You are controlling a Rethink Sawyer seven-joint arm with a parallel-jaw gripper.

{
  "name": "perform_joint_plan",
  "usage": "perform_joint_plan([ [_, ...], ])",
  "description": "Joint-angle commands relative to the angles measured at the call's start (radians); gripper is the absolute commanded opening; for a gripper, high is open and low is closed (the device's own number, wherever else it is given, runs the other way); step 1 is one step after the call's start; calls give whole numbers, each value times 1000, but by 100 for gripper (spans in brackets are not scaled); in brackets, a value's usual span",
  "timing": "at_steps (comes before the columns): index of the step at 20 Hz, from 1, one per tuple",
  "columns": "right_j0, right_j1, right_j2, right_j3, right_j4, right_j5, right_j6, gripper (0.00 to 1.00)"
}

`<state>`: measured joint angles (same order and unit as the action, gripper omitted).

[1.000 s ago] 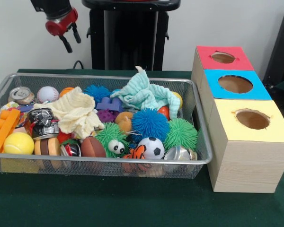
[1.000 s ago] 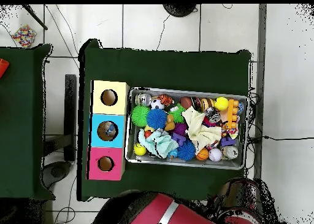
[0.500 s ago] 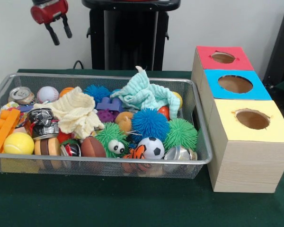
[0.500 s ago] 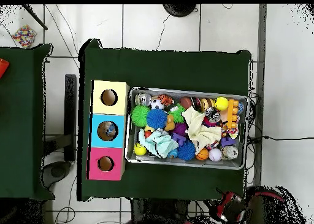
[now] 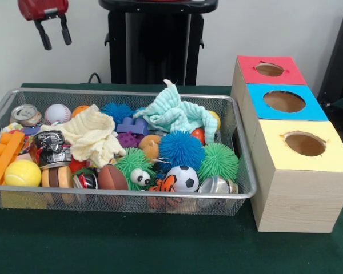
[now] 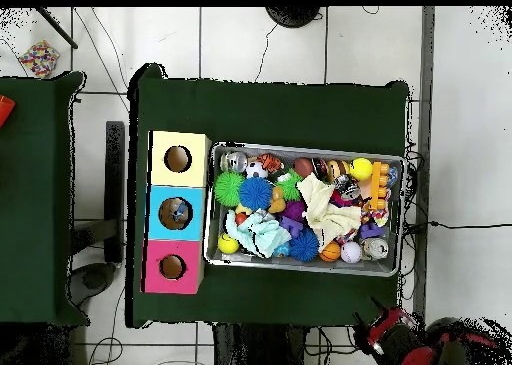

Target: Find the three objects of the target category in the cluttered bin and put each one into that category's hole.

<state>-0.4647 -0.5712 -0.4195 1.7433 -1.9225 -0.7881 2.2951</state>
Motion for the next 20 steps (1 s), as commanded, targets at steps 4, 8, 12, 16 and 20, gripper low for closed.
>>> perform_joint_plan([
  [4, -7, 7, 193, -108, 102, -26, 78, 100],
  [8, -25, 7, 218, -109, 177, -14, 65, 100],
  [12, -32, 17, 235, -119, 251, 20, 42, 100],
  [16, -45, 28, 250, -122, 321, 30, 1, 100],
  [20, -33, 35, 241, -129, 334, 37, -1, 100],
])
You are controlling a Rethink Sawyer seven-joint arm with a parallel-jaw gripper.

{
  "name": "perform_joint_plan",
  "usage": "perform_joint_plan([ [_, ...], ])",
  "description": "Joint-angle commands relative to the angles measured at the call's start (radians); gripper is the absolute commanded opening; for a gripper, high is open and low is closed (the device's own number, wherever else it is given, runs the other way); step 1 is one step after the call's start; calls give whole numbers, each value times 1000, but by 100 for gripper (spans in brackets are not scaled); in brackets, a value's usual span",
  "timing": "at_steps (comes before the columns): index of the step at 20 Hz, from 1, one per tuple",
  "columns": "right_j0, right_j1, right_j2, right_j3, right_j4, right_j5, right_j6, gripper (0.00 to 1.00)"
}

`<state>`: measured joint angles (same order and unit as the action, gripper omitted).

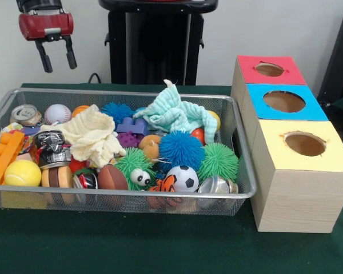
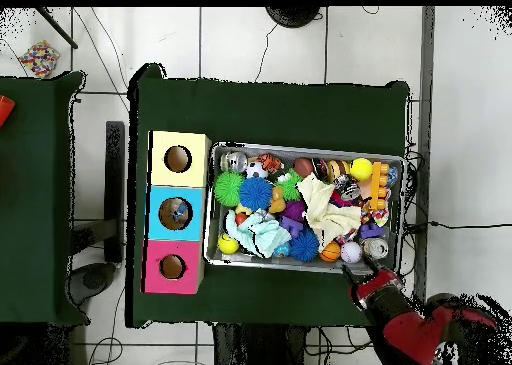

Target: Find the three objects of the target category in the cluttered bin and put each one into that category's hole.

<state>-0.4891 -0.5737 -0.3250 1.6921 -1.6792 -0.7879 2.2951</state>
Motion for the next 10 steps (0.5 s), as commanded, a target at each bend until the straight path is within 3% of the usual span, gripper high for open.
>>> perform_joint_plan([
  [1, -5, 38, 143, -78, 84, 34, 3, 100],
  [5, -23, 50, 150, -70, 101, 23, -46, 100],
  [10, -25, 138, 171, -92, 107, 63, -98, 100],
])
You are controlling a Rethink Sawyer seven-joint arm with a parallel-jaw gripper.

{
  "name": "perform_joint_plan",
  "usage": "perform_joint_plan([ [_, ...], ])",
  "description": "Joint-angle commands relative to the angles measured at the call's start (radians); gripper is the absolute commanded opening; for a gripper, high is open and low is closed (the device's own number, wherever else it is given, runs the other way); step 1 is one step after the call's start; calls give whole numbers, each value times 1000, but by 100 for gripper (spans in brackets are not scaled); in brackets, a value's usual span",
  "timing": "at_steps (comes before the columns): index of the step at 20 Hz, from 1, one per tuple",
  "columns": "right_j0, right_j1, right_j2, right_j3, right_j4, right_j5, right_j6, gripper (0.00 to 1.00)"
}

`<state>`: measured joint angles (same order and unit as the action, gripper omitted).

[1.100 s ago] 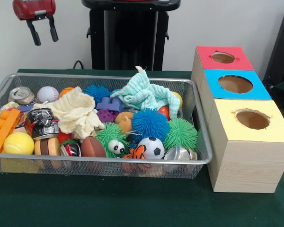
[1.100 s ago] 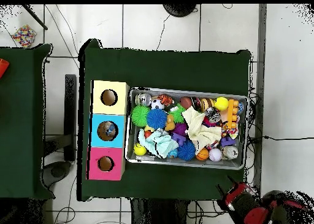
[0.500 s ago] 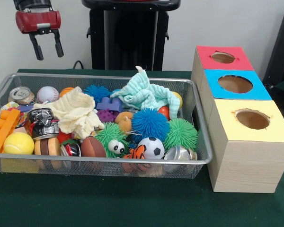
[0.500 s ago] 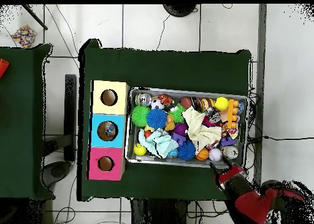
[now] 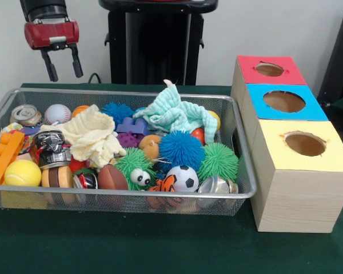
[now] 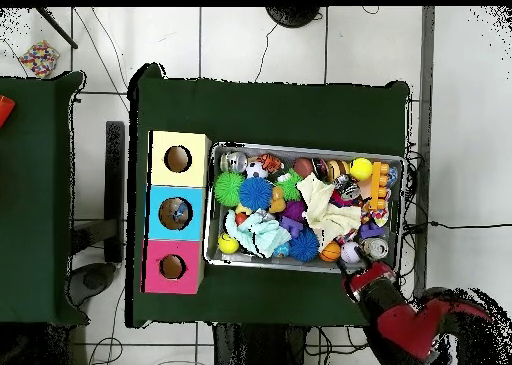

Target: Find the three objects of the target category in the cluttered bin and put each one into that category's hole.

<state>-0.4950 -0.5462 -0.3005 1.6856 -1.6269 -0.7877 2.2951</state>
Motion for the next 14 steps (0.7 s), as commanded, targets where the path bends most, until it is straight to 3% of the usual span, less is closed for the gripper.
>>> perform_joint_plan([
  [1, -15, 124, 148, -90, 54, 73, -105, 100],
  [14, -4, 194, 124, -110, 25, 100, -156, 100],
])
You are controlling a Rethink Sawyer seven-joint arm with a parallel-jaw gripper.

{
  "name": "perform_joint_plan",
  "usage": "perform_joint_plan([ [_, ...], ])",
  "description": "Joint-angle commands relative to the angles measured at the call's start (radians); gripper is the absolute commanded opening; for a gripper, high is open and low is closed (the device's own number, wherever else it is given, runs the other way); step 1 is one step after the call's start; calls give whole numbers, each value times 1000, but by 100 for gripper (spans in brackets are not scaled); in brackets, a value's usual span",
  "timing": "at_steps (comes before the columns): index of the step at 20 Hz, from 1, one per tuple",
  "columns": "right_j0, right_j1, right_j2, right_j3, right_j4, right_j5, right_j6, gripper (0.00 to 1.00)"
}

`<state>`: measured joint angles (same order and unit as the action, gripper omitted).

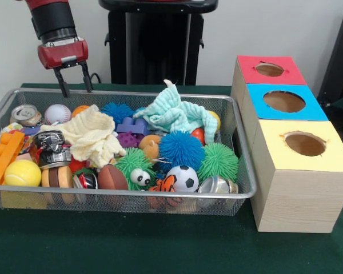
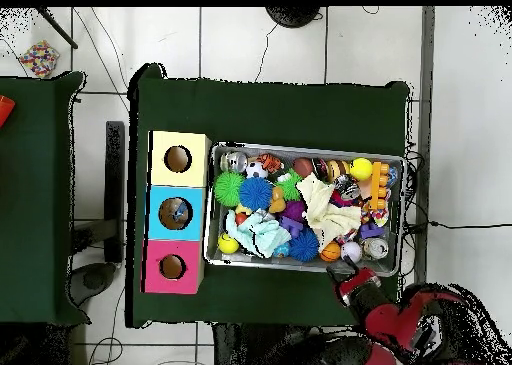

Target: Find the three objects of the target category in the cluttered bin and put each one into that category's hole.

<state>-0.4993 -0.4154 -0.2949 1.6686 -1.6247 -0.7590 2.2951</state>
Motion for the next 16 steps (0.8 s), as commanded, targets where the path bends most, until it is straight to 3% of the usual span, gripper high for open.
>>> perform_joint_plan([
  [1, -3, 65, 117, -92, 26, 71, -167, 100],
  [6, -62, 67, 137, -76, 119, 38, -315, 100],
  [16, -136, 132, 170, -91, 213, -63, -455, 100],
])
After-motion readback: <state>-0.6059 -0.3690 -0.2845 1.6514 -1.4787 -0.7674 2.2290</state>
